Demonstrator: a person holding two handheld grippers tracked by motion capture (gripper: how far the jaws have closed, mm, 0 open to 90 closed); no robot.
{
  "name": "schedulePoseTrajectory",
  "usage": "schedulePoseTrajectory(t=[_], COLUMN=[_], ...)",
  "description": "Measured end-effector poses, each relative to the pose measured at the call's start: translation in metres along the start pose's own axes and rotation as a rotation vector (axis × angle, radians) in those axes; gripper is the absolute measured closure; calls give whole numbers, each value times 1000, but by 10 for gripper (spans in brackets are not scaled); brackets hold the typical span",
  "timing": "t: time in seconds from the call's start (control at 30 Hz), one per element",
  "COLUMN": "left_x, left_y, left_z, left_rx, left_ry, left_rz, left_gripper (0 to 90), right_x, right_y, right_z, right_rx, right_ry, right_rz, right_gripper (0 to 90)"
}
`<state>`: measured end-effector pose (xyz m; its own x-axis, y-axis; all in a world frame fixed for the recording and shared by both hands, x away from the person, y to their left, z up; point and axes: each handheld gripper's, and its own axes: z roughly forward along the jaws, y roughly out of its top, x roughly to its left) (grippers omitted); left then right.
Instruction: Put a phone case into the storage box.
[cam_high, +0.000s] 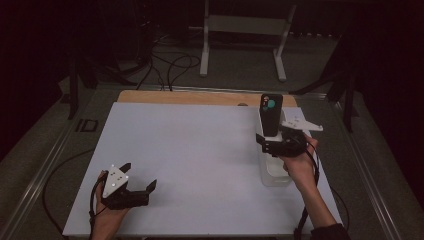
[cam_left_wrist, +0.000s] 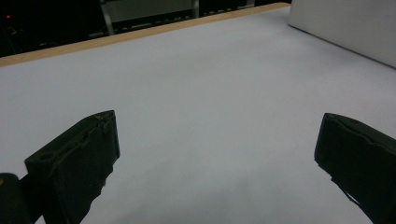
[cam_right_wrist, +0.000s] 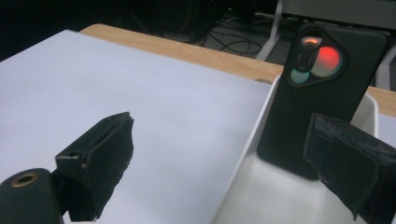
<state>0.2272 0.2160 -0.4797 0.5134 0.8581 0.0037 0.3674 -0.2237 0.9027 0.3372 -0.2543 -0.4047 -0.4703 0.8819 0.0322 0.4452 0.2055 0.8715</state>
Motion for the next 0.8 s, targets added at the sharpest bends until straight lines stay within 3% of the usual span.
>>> schedulePoseTrajectory(t=[0.4,0.63,0.8], left_x=[2,5,7], left_y=[8,9,9], left_z=[-7,-11,-13], left_rx=[-26,-35,-42], left_ry=[6,11,12], left_rz=[-2,1,3], left_gripper=[5,5,5], right_x=[18,20,21], right_y=[-56,-85,-95], right_z=[-40,-48,-52], right_rx=[-131,-167,-200], right_ry=[61,89,96], right_rz=[-21,-11,-24], right_gripper=[81,82,81])
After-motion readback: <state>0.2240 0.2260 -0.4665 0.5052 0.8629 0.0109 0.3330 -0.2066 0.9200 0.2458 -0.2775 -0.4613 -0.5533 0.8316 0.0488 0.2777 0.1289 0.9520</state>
